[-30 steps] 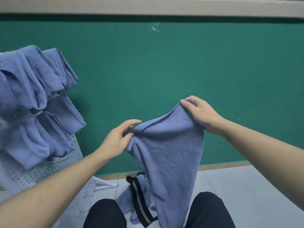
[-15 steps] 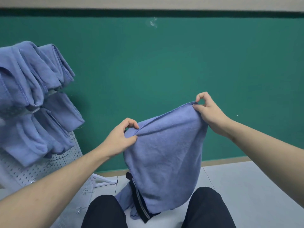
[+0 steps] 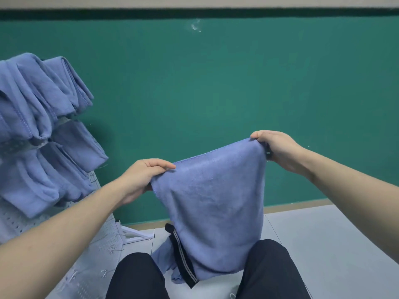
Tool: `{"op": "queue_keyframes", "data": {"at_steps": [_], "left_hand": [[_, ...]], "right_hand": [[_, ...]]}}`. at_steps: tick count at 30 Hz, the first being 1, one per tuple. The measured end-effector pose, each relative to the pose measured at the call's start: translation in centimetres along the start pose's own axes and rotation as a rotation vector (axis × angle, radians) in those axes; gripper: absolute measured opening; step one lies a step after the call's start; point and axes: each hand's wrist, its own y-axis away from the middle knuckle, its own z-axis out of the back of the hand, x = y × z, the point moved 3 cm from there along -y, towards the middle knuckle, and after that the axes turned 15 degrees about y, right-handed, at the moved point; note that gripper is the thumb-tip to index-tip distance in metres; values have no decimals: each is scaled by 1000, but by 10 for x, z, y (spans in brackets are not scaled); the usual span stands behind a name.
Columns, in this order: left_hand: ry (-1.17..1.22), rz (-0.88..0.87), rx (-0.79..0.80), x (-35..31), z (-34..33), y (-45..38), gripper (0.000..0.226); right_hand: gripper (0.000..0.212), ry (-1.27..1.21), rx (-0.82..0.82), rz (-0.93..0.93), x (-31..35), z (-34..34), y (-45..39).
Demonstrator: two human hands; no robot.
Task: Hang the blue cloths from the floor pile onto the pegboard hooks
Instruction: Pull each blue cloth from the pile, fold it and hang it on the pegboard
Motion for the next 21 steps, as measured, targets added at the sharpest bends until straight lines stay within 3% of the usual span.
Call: {"op": "queue_keyframes", "data": {"at_steps": [4, 8, 15, 19, 21], "left_hand": [[-126, 127, 193, 0, 5, 2, 42], [-287, 141, 217, 0, 10, 1, 32], [-186, 44, 5, 1, 12, -3, 13], [-80, 78, -149, 2, 5, -7, 9], [5, 91, -194, 3, -3, -10, 13]], "right_hand": [[26, -13, 68, -15, -5, -2, -1], [28, 20, 101, 11, -8, -3, 0], [23, 219, 40, 72, -5, -3, 2], [37, 495, -158, 132, -2, -11, -2], [49, 515, -215, 147, 1, -21, -5]]}}
